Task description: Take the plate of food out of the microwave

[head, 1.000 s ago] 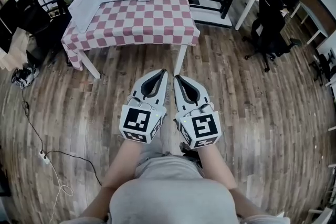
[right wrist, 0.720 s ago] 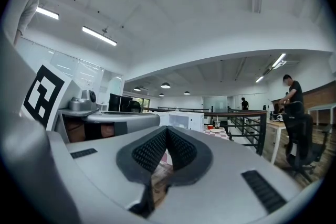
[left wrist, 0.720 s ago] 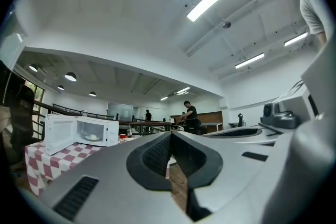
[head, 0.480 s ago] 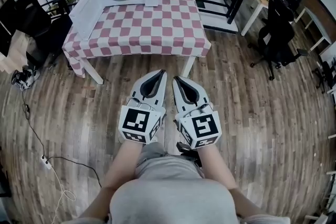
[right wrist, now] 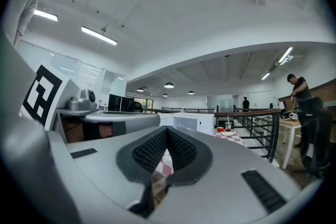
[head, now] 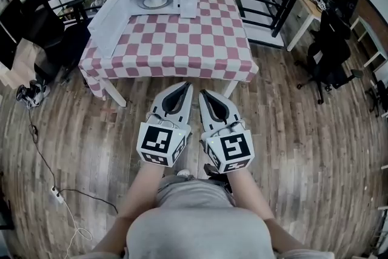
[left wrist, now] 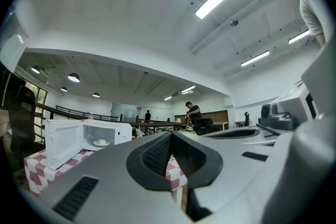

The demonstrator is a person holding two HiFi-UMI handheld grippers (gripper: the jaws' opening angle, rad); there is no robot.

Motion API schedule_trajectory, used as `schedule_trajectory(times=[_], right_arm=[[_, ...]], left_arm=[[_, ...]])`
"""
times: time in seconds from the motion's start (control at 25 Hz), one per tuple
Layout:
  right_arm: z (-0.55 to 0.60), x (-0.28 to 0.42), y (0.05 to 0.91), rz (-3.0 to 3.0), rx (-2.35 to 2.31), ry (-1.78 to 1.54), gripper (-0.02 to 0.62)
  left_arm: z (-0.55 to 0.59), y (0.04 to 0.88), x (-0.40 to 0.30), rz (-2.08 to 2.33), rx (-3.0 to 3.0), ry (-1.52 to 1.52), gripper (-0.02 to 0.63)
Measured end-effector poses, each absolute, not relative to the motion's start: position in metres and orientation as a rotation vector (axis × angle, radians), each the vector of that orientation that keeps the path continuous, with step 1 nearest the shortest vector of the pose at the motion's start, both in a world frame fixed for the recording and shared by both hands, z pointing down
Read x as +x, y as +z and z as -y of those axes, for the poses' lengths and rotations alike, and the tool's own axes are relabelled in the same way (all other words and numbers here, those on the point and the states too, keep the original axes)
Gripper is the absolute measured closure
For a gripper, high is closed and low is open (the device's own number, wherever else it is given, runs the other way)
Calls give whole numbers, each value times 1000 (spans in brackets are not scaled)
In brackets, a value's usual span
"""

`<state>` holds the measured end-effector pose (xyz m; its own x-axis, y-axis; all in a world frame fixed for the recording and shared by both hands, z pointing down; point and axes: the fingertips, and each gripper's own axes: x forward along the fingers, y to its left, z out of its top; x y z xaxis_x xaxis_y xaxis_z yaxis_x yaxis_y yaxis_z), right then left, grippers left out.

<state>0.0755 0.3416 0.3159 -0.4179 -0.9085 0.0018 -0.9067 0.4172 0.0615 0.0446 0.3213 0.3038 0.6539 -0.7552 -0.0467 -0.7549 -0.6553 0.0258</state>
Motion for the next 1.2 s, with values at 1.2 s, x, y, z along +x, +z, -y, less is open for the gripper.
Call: schedule_trajectory(times=[1.2], right_arm=[[-204,66,324,2631,1659,-47,571]], left_arm=[[-185,314,23,1372,2783,-62,604]])
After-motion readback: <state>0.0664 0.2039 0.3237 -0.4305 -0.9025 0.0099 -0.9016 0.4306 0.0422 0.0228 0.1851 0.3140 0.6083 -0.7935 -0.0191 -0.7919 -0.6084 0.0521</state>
